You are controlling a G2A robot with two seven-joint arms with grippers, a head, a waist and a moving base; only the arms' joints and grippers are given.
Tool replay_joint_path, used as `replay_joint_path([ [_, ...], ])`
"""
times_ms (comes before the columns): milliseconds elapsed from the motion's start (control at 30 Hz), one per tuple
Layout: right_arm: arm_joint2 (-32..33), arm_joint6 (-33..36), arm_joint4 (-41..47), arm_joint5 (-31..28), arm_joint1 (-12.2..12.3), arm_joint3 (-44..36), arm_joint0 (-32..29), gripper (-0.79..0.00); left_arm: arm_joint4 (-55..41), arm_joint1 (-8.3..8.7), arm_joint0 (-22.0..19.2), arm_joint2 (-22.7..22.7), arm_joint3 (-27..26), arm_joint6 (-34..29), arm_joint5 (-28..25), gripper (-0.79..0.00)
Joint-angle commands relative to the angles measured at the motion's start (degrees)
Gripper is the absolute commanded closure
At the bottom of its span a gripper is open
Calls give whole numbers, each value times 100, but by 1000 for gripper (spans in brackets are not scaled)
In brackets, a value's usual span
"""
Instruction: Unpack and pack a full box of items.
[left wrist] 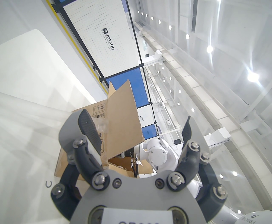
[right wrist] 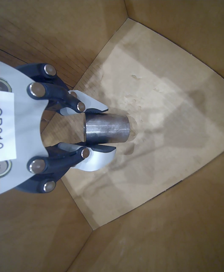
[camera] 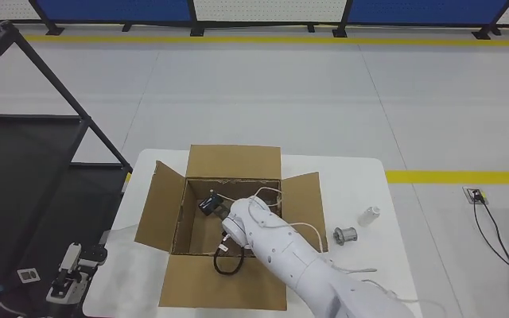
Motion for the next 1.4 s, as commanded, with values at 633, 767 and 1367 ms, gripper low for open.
replay_joint_path([
  [633, 316, -1105, -206, 19, -110, 75, 110, -379, 188, -18, -42, 122, -118, -20, 22, -785],
  [767, 403, -1361, -414, 264, 33, -387, 3, -382, 274, -22, -62, 196, -164, -24, 29, -785],
  [1367, 2351, 30, -3362, 1100, 1906, -6468, -2691, -785, 519, -35, -113, 395, -209, 33, 86, -785],
])
